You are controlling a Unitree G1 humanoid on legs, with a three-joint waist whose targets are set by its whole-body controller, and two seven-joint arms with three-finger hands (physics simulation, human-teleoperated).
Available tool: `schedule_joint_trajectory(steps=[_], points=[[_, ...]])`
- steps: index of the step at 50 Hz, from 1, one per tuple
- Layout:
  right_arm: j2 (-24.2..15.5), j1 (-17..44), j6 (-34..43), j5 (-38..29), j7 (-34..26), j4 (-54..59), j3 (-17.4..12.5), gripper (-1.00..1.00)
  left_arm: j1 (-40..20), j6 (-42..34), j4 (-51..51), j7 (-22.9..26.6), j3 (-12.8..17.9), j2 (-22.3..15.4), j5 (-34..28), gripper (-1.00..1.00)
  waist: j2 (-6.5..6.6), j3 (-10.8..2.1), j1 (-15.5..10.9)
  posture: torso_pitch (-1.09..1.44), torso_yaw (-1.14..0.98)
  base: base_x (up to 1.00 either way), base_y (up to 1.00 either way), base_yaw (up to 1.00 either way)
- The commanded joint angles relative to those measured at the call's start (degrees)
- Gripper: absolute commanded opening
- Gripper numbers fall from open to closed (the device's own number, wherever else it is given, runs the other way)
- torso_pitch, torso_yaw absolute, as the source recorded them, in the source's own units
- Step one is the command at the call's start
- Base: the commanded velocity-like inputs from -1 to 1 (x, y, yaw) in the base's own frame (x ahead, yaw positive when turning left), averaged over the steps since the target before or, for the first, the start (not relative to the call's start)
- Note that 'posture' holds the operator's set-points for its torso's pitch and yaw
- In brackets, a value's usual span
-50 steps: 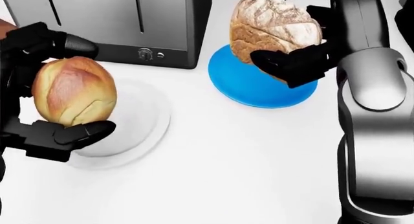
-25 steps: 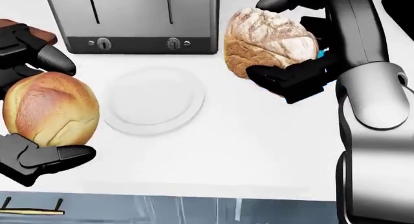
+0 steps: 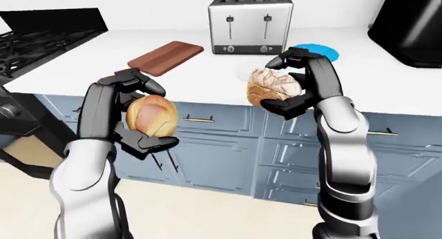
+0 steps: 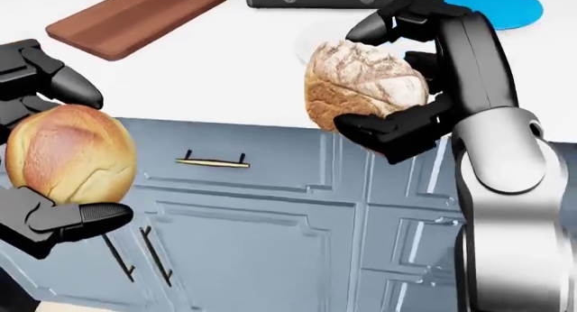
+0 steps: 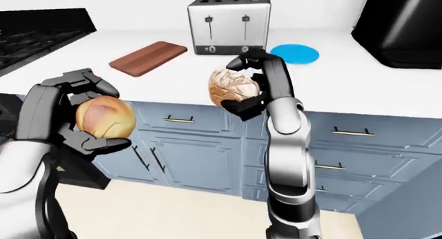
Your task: Place all breads on the cutting board.
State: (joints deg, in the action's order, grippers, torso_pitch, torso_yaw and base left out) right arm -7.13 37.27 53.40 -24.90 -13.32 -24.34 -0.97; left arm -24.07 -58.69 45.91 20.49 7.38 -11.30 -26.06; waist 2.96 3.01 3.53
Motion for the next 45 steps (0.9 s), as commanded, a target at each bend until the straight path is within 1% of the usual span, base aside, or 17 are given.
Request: schedule_joint_trajectory(steps=[1,9,12,13,15,17,18,19,21,24,25,36,37,39,40,42,45], points=[[-0.48,2.82,-2.35,-0.24,0.71,-2.14,-0.68,-1.00,-2.15,2.42,0.60,-1.47,0.48,-0.39,0.65,-1.00,-0.58,-1.06,0.08,0.00,0.00,0.16,0.63,0.00],[-0.08,1.96,-3.42,-0.06,1.07,-1.78,-0.41,-1.00,-3.98,2.07,-2.49,-4.47,2.16,-1.29,4.82,-1.00,-1.93,-0.75,-1.15,0.00,0.00,0.17,0.48,0.00],[0.05,1.85,-3.44,-0.13,1.08,-1.79,-0.24,-1.00,-4.53,1.91,-3.05,-5.21,2.05,-1.73,5.52,-1.00,-4.06,-1.16,-1.12,0.00,0.00,0.17,0.41,0.00],[0.02,1.85,-3.41,-0.12,0.94,-1.77,-0.26,-1.00,-4.46,2.14,-3.15,-5.47,1.93,-1.76,5.77,-1.00,-2.24,-1.36,-0.83,0.00,0.00,0.19,0.40,0.00],[0.05,1.82,-3.88,0.10,1.10,-1.46,-0.60,-1.00,-4.54,1.69,-2.85,-5.77,1.37,-1.94,5.94,-1.00,-3.64,-1.43,-1.38,0.00,0.00,0.17,0.39,0.00],[0.00,1.93,-3.86,0.24,1.18,-1.57,-0.74,-1.00,-4.36,1.52,-2.56,-5.92,1.00,-1.98,5.95,-1.00,-1.53,-1.63,-1.12,0.00,0.00,0.18,0.25,0.00],[0.00,1.97,-3.66,0.28,1.18,-1.91,-0.72,-1.00,-4.27,1.61,-2.51,-5.97,0.88,-1.94,6.01,-1.00,0.46,-0.76,-1.03,0.00,0.00,0.13,0.04,0.00],[0.03,1.98,-3.86,0.51,1.29,-1.88,-0.86,-1.00,-4.27,1.36,-2.24,-5.96,0.61,-1.96,5.91,-1.00,3.66,-1.27,-1.68,0.00,0.00,0.02,0.00,0.00],[-0.01,1.98,-4.00,0.76,1.51,-1.80,-1.00,-1.00,-4.33,1.40,-2.28,-5.98,0.43,-1.95,5.84,-1.00,2.37,-0.25,-2.11,0.00,0.00,0.02,0.00,0.00],[-0.10,1.84,-3.89,0.99,1.91,-1.68,-1.09,-1.00,-3.92,1.94,-2.45,-6.15,0.02,-1.63,5.63,-1.00,0.33,-0.83,-2.67,0.00,0.00,0.00,0.00,0.00],[-0.13,1.86,-3.90,1.16,2.14,-1.68,-1.27,-1.00,-3.74,1.98,-2.34,-6.13,-0.25,-1.52,5.44,-1.00,0.04,-2.05,-3.07,0.00,0.00,0.12,0.00,0.00],[-0.68,1.17,-4.10,2.32,2.80,-1.86,-1.38,-1.00,-3.62,2.29,-2.20,-5.78,-1.26,-0.52,4.28,-1.00,-3.74,-0.34,-4.46,0.00,0.00,0.22,0.00,0.00],[-0.64,1.06,-4.24,2.39,2.85,-1.85,-1.37,-1.00,-3.55,2.48,-2.30,-5.78,-1.17,-0.43,4.29,-1.00,-4.77,-0.38,-4.59,0.00,0.00,0.39,0.16,0.00],[-0.55,0.99,-4.44,2.62,2.99,-1.76,-1.50,-1.00,-3.45,2.94,-2.58,-5.79,-1.08,-0.31,4.33,-1.00,-9.01,-1.59,-4.33,0.00,0.00,0.39,0.16,0.00],[-0.56,0.95,-4.54,2.71,3.07,-1.68,-1.51,-1.00,-3.57,2.71,-2.40,-5.72,-1.16,-0.34,4.21,-1.00,-6.48,0.01,-3.78,0.00,0.00,0.38,0.16,0.00],[-0.55,0.83,-4.89,2.93,3.26,-1.44,-1.53,-1.00,-3.54,2.76,-2.37,-5.77,-1.20,-0.21,4.14,-1.00,-6.84,-0.74,-3.90,0.00,0.00,0.39,0.17,0.00],[-0.54,0.76,-4.88,3.00,3.32,-1.47,-1.39,-1.00,-3.48,2.74,-2.26,-5.72,-1.42,-0.03,3.97,-1.00,-5.22,-1.08,-3.54,0.00,0.00,0.39,0.16,0.00]])
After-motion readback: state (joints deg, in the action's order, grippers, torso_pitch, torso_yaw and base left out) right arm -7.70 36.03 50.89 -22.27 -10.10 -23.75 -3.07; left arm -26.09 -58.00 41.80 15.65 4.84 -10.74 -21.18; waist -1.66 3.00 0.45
